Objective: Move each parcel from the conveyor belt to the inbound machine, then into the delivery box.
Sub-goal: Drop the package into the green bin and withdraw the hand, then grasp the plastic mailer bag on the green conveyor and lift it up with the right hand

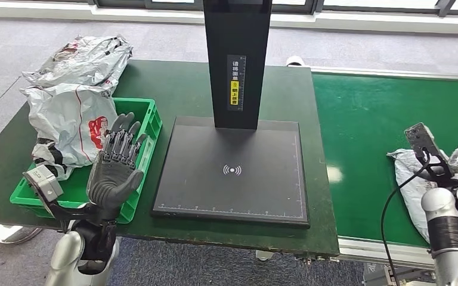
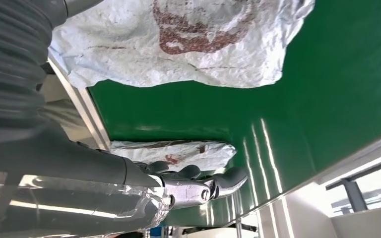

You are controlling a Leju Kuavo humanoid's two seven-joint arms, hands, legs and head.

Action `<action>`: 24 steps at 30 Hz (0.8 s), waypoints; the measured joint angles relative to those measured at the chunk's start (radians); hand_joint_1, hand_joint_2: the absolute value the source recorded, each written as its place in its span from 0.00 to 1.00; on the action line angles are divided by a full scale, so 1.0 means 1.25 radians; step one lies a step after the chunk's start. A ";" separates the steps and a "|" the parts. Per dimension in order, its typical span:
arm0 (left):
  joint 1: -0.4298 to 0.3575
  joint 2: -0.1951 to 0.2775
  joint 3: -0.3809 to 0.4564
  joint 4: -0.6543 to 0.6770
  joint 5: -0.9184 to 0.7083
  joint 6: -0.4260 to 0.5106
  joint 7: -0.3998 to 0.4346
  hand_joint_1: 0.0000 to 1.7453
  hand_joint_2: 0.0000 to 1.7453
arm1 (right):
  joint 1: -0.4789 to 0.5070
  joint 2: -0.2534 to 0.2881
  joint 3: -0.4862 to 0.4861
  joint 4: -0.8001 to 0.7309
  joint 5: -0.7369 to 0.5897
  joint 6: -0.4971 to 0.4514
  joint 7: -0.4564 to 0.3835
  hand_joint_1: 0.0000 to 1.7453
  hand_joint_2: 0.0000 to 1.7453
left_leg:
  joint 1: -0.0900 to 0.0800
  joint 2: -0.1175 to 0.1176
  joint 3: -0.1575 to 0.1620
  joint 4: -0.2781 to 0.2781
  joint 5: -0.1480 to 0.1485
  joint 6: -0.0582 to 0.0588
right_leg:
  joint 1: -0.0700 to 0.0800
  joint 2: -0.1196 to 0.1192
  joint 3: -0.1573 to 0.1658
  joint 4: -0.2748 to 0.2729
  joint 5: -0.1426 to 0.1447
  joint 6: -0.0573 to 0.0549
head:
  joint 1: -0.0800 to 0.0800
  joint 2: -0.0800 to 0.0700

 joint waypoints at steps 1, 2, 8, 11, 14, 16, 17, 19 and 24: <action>0.004 -0.001 0.000 0.000 0.005 -0.003 -0.004 0.00 1.00 | -0.004 -0.002 0.000 0.012 0.005 0.012 0.003 0.00 1.00 | 0.000 0.000 0.000 0.000 0.000 0.000 | 0.000 0.000 0.000 0.000 0.000 0.000 | 0.000 0.000; 0.008 -0.001 0.000 -0.001 0.012 -0.008 -0.010 0.00 1.00 | -0.010 -0.004 0.001 0.026 0.009 0.030 0.005 0.00 1.00 | 0.000 0.000 0.000 0.000 0.000 0.000 | 0.000 0.000 0.000 0.000 0.000 0.000 | 0.000 0.000; 0.031 -0.003 0.000 0.008 0.030 -0.033 -0.040 0.00 1.00 | -0.031 -0.016 0.024 0.133 0.013 0.145 0.002 0.00 1.00 | 0.000 -0.003 -0.001 0.000 0.001 0.000 | 0.000 -0.002 0.000 0.000 0.000 0.000 | 0.000 0.000; 0.038 -0.002 0.000 0.015 0.037 -0.044 -0.051 0.00 1.00 | -0.029 -0.019 0.041 0.169 0.010 0.187 0.001 0.00 1.00 | 0.000 -0.003 -0.001 0.000 0.001 0.000 | 0.000 -0.002 0.000 0.000 0.000 0.000 | 0.000 0.000; 0.049 -0.002 0.003 0.020 0.045 -0.052 -0.060 0.00 1.00 | -0.025 -0.023 0.058 0.189 0.013 0.210 0.002 0.00 1.00 | 0.000 -0.003 -0.001 0.000 0.001 0.000 | 0.000 -0.002 0.000 0.000 0.000 0.000 | 0.000 0.000; 0.057 -0.002 0.007 0.021 0.046 -0.051 -0.063 0.00 1.00 | -0.021 -0.024 0.065 0.194 0.010 0.216 0.003 0.00 1.00 | 0.000 -0.003 -0.001 0.000 0.001 0.000 | 0.000 -0.002 0.000 0.000 0.000 0.000 | 0.000 0.000; 0.062 -0.003 0.009 0.020 0.046 -0.051 -0.064 0.00 1.00 | -0.018 -0.025 0.067 0.195 0.008 0.217 0.004 0.00 1.00 | 0.000 -0.003 -0.001 0.000 0.001 0.000 | 0.000 -0.002 0.000 0.000 0.000 0.000 | 0.000 0.000; 0.073 -0.004 0.015 0.016 0.045 -0.049 -0.064 0.00 1.00 | -0.011 -0.025 0.069 0.195 0.001 0.217 0.009 0.00 1.00 | 0.000 -0.003 -0.001 0.000 0.001 0.000 | 0.000 -0.002 0.000 0.000 0.000 0.000 | 0.000 0.000; 0.090 -0.007 0.027 0.007 0.040 -0.047 -0.064 0.00 1.00 | 0.000 -0.028 0.069 0.195 -0.006 0.217 0.018 0.00 1.00 | 0.000 -0.003 -0.002 0.000 0.001 0.000 | 0.000 -0.002 0.000 0.000 0.000 0.000 | 0.000 0.000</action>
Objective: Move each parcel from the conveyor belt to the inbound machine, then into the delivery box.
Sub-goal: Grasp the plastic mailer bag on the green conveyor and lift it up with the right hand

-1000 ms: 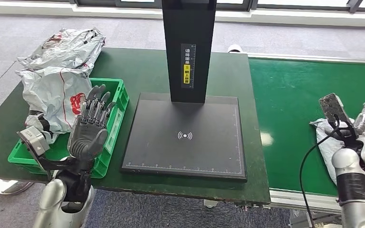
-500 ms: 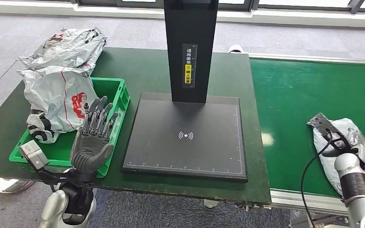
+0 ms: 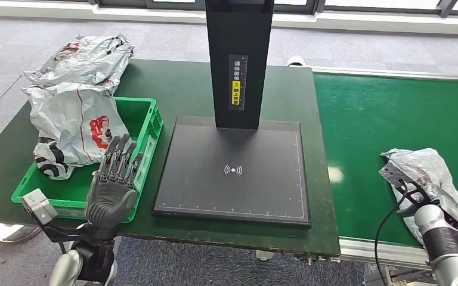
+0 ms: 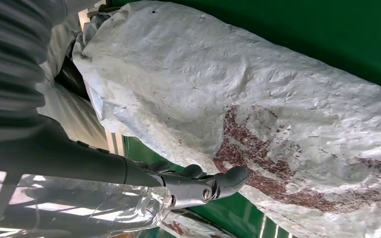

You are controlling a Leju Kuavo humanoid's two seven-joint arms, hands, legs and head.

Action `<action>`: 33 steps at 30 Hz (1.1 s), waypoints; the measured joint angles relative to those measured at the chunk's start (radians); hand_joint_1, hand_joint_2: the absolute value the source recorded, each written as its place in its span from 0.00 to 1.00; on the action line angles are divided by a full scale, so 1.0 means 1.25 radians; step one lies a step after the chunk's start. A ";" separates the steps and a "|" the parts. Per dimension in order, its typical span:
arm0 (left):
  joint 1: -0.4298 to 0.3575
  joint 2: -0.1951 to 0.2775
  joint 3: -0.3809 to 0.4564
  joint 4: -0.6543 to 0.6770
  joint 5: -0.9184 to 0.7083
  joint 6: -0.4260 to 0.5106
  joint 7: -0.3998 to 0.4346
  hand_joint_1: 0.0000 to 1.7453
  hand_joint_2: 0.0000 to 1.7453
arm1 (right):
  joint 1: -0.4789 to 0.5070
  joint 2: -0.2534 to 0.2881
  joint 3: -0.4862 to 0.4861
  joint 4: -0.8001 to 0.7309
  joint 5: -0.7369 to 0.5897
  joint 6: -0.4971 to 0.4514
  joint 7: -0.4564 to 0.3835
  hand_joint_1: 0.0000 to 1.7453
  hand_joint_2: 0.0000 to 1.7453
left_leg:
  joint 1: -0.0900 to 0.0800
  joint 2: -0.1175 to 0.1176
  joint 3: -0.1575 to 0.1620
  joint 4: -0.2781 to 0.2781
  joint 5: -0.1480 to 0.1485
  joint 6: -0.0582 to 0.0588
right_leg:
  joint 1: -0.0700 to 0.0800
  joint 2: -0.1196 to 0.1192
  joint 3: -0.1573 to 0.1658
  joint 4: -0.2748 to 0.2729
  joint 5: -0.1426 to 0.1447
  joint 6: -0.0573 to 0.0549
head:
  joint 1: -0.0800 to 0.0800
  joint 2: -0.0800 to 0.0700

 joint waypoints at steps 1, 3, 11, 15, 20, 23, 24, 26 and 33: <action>0.002 0.000 0.001 -0.001 0.000 0.000 0.000 0.00 1.00 | 0.001 0.000 0.000 0.000 0.000 0.000 0.000 0.00 1.00 | 0.000 0.000 0.000 0.000 0.000 0.000 | 0.000 0.000 0.000 0.000 0.000 0.000 | 0.000 0.000; 0.005 -0.001 0.003 -0.003 -0.001 0.000 0.000 0.00 1.00 | 0.003 -0.001 0.000 0.000 -0.001 0.000 0.002 0.00 1.00 | 0.000 0.000 0.000 0.000 0.000 0.000 | 0.000 0.000 0.000 0.000 0.000 0.000 | 0.000 0.000; 0.030 -0.008 0.018 -0.020 -0.002 -0.002 0.003 0.00 1.00 | 0.050 -0.007 0.000 -0.070 -0.006 -0.002 0.048 0.00 1.00 | 0.000 0.000 0.000 0.000 0.000 0.000 | 0.000 0.000 0.000 0.000 0.000 0.000 | 0.000 0.000; 0.039 -0.014 0.024 -0.027 -0.005 -0.008 0.006 0.00 1.00 | 0.073 -0.014 0.000 -0.119 -0.002 0.004 0.068 0.00 1.00 | 0.000 0.000 0.000 0.000 0.000 0.000 | 0.000 0.000 0.000 0.000 0.000 0.000 | 0.000 0.000; 0.042 -0.023 0.035 -0.031 -0.010 -0.018 0.011 0.00 1.00 | 0.103 -0.016 -0.007 -0.165 0.008 0.024 0.074 0.00 1.00 | 0.000 0.000 0.000 0.000 0.000 0.000 | 0.000 0.000 0.000 0.000 -0.001 0.000 | 0.000 0.000; 0.043 -0.027 0.037 -0.031 -0.019 -0.024 0.013 0.00 1.00 | 0.118 -0.016 -0.013 -0.174 0.013 0.043 0.067 0.00 1.00 | 0.000 0.000 0.000 0.000 0.000 0.000 | 0.000 -0.001 0.000 0.000 -0.001 0.000 | 0.000 0.000; 0.043 -0.028 0.038 -0.031 -0.020 -0.025 0.013 0.00 1.00 | 0.123 -0.015 -0.014 -0.175 0.014 0.048 0.064 0.00 1.00 | 0.000 0.000 0.000 0.000 0.000 0.000 | 0.000 -0.001 0.000 0.000 -0.001 0.000 | 0.000 0.000; 0.044 -0.029 0.038 -0.031 -0.022 -0.027 0.014 0.00 1.00 | 0.131 -0.014 -0.014 -0.177 0.014 0.054 0.060 0.00 1.00 | 0.000 0.000 0.000 0.000 0.000 0.000 | 0.000 -0.001 0.000 0.000 -0.001 0.000 | 0.000 0.000; 0.044 -0.032 0.039 -0.031 -0.023 -0.034 0.013 0.00 1.00 | 0.147 -0.008 -0.014 -0.176 0.006 0.079 0.034 0.00 1.00 | 0.000 0.000 0.000 0.000 0.000 0.000 | 0.000 -0.001 0.000 0.000 -0.001 0.000 | 0.000 0.000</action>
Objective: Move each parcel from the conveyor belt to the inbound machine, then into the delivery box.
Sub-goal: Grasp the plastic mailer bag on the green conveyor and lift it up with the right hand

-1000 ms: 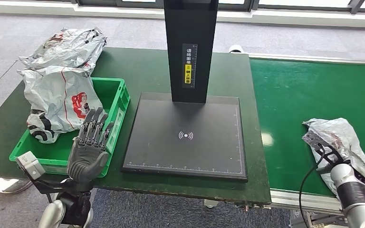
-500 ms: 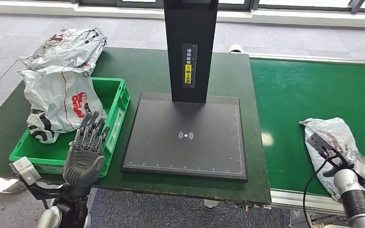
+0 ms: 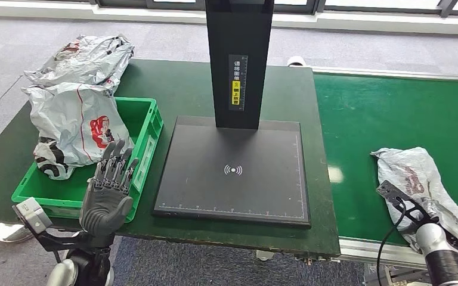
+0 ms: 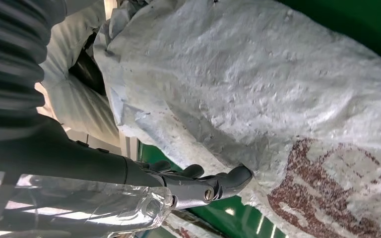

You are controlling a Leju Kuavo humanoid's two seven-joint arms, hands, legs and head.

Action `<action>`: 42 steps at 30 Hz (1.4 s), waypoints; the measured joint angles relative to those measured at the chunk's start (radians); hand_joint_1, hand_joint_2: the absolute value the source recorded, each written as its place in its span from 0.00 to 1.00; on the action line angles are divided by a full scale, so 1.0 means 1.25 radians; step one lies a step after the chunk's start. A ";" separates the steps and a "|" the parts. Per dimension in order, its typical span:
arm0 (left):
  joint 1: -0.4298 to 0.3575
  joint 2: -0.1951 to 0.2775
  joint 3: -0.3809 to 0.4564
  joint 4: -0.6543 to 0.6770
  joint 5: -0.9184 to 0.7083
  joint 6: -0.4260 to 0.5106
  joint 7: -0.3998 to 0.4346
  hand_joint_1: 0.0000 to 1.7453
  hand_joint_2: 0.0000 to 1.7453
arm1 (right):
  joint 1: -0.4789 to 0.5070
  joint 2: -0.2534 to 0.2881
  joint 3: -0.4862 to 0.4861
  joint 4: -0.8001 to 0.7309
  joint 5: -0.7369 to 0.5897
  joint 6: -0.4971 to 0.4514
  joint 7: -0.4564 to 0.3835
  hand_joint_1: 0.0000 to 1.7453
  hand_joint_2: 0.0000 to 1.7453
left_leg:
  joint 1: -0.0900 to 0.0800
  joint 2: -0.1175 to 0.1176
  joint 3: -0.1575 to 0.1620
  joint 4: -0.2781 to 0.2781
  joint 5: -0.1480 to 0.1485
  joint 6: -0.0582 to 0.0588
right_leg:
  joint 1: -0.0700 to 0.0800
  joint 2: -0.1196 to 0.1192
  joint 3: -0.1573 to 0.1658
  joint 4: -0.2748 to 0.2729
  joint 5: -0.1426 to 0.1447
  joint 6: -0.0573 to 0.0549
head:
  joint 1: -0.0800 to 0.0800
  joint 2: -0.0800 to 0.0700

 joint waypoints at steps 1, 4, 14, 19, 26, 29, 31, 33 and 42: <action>0.000 0.000 0.000 0.000 -0.001 -0.001 -0.001 0.00 1.00 | 0.001 0.001 0.000 0.001 -0.001 0.004 -0.005 0.00 1.00 | 0.000 0.000 0.000 0.000 0.000 0.000 | 0.000 0.000 0.000 0.000 0.000 0.000 | 0.000 0.000; 0.000 0.000 0.000 0.002 -0.009 -0.004 -0.003 0.00 1.00 | 0.004 0.006 0.000 0.007 -0.025 0.030 -0.043 0.00 1.00 | 0.000 0.000 0.000 0.000 0.000 0.000 | 0.000 0.000 0.000 0.000 0.000 0.000 | 0.000 0.000; -0.001 0.001 0.000 0.011 -0.022 -0.011 -0.013 0.00 1.00 | 0.036 0.021 -0.001 0.019 -0.146 0.114 -0.150 1.00 1.00 | 0.000 0.000 0.001 0.000 -0.001 0.000 | 0.001 0.001 0.000 0.000 0.000 0.000 | 0.000 0.000; -0.001 0.001 0.000 0.011 -0.023 -0.008 -0.010 0.00 1.00 | 0.035 0.023 -0.004 0.018 -0.168 0.115 -0.152 1.00 1.00 | 0.001 0.001 0.003 0.000 -0.001 0.000 | 0.001 0.001 0.003 0.000 -0.001 0.000 | 0.000 0.000; 0.000 0.001 0.003 0.011 -0.023 -0.004 -0.003 0.00 1.00 | 0.035 0.032 -0.009 0.010 -0.178 0.115 -0.150 1.00 1.00 | 0.002 0.001 0.004 0.000 -0.001 0.000 | 0.003 0.001 0.004 0.000 -0.001 -0.001 | 0.000 0.000; 0.000 0.001 0.004 0.010 -0.023 -0.002 0.000 0.00 1.00 | 0.036 0.037 -0.009 0.006 -0.183 0.117 -0.149 1.00 1.00 | 0.003 0.000 0.004 0.000 -0.001 0.000 | 0.003 0.000 0.004 0.000 -0.001 -0.001 | 0.000 0.000; 0.001 0.001 0.004 0.009 -0.023 0.002 0.001 0.00 1.00 | 0.037 0.041 -0.010 0.004 -0.192 0.116 -0.149 1.00 1.00 | 0.003 0.000 0.004 0.000 -0.001 0.000 | 0.003 0.000 0.005 0.000 -0.001 -0.001 | 0.000 0.000; 0.002 0.001 0.004 0.006 -0.022 0.006 0.003 0.00 1.00 | 0.039 0.046 -0.013 0.002 -0.213 0.119 -0.157 1.00 1.00 | 0.003 0.000 0.004 0.000 -0.001 0.000 | 0.003 0.000 0.004 0.000 -0.001 -0.001 | 0.000 0.000; 0.019 -0.006 0.020 -0.020 -0.046 0.047 0.000 0.00 1.00 | 0.045 0.098 -0.080 -0.105 -0.680 0.270 -0.320 1.00 1.00 | 0.003 0.000 0.001 0.000 -0.001 -0.001 | 0.003 0.000 0.002 0.000 -0.001 -0.001 | 0.000 0.000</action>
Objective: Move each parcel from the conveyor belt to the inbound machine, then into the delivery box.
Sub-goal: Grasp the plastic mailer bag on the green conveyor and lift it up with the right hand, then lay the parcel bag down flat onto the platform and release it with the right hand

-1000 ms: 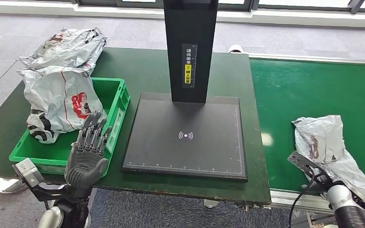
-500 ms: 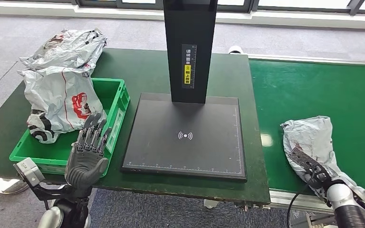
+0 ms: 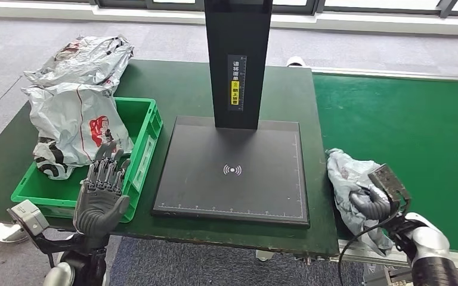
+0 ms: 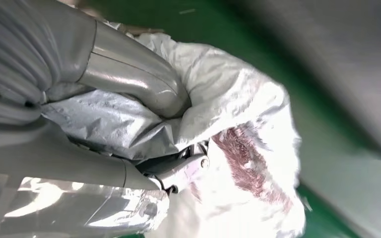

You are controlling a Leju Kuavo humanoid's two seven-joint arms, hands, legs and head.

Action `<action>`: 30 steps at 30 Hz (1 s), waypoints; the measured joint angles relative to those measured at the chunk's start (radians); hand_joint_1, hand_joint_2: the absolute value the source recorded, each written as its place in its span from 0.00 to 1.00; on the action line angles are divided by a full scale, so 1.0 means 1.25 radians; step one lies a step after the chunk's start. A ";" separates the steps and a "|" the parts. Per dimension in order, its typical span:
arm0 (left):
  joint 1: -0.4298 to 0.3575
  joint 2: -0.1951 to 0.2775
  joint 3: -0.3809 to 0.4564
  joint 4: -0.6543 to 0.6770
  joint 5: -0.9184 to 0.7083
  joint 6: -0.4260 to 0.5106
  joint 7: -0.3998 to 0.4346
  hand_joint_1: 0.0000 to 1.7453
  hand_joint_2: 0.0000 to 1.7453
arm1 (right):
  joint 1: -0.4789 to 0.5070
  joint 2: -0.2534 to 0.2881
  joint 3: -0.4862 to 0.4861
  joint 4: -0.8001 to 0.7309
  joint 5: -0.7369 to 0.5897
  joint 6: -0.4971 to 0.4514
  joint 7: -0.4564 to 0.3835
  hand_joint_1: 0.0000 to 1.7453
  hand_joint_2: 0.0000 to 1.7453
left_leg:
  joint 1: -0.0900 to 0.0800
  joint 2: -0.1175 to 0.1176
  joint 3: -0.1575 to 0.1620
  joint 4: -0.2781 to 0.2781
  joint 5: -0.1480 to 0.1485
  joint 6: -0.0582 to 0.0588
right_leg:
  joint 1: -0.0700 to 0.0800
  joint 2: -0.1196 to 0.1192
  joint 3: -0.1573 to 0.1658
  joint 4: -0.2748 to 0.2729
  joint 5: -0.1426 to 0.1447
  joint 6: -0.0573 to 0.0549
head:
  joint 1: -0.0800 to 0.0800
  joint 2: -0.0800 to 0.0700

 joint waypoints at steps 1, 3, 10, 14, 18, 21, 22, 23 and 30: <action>0.003 -0.001 0.001 -0.002 -0.003 0.002 -0.001 0.00 1.00 | -0.005 0.003 -0.005 -0.018 -0.031 0.000 0.007 1.00 1.00 | 0.000 -0.001 0.000 0.000 0.001 0.000 | 0.000 0.000 0.000 0.000 0.000 0.000 | 0.000 0.000; 0.006 -0.003 0.002 -0.003 -0.006 0.003 -0.001 0.00 1.00 | -0.010 0.007 -0.010 -0.047 -0.062 -0.002 0.018 1.00 1.00 | 0.000 -0.001 0.000 0.000 0.001 0.000 | 0.000 -0.001 0.000 0.000 0.000 0.000 | 0.000 0.000; 0.008 -0.003 0.003 -0.009 -0.007 0.006 -0.003 0.00 1.00 | -0.009 0.015 -0.011 -0.090 -0.087 -0.008 0.007 1.00 1.00 | 0.000 -0.001 0.000 0.000 0.001 0.000 | 0.000 -0.001 0.000 0.000 0.000 0.000 | 0.000 0.000; 0.013 -0.007 0.004 -0.010 -0.008 0.006 -0.007 0.00 1.00 | -0.010 0.019 -0.013 -0.128 -0.166 -0.043 -0.011 1.00 1.00 | 0.000 -0.001 0.000 0.000 0.001 0.000 | 0.000 -0.001 0.000 0.000 0.000 0.000 | 0.000 0.000; 0.015 -0.009 0.004 -0.010 -0.011 0.006 -0.012 0.00 1.00 | -0.011 0.027 -0.014 -0.210 -0.247 -0.106 0.019 1.00 1.00 | 0.000 -0.001 0.000 0.000 0.001 0.000 | 0.000 -0.001 0.000 0.000 0.000 0.000 | 0.000 0.000; 0.014 -0.010 0.004 -0.009 -0.011 0.007 -0.015 0.00 1.00 | -0.015 0.032 -0.014 -0.260 -0.274 -0.137 0.021 1.00 1.00 | 0.000 -0.001 0.000 0.000 0.001 0.000 | 0.000 -0.001 0.000 0.000 0.000 0.000 | 0.000 0.000; 0.014 -0.010 0.004 -0.009 -0.011 0.007 -0.017 0.00 1.00 | -0.019 0.034 -0.014 -0.271 -0.278 -0.148 0.017 1.00 1.00 | 0.000 -0.001 0.000 0.000 0.001 0.000 | 0.000 -0.001 0.000 0.000 0.000 0.000 | 0.000 0.000; 0.014 -0.010 0.004 -0.009 -0.011 0.008 -0.018 0.00 1.00 | -0.025 0.035 -0.014 -0.280 -0.279 -0.160 0.014 1.00 1.00 | 0.000 -0.001 0.000 0.000 0.001 0.000 | 0.000 -0.001 0.000 0.000 0.000 0.000 | 0.000 0.000; 0.001 -0.015 0.002 -0.007 -0.010 0.014 -0.013 0.00 1.00 | -0.119 0.053 -0.006 -0.290 -0.241 -0.236 0.009 1.00 1.00 | 0.000 -0.001 -0.001 0.000 0.001 0.000 | 0.000 -0.001 0.000 0.000 0.001 0.000 | 0.000 0.000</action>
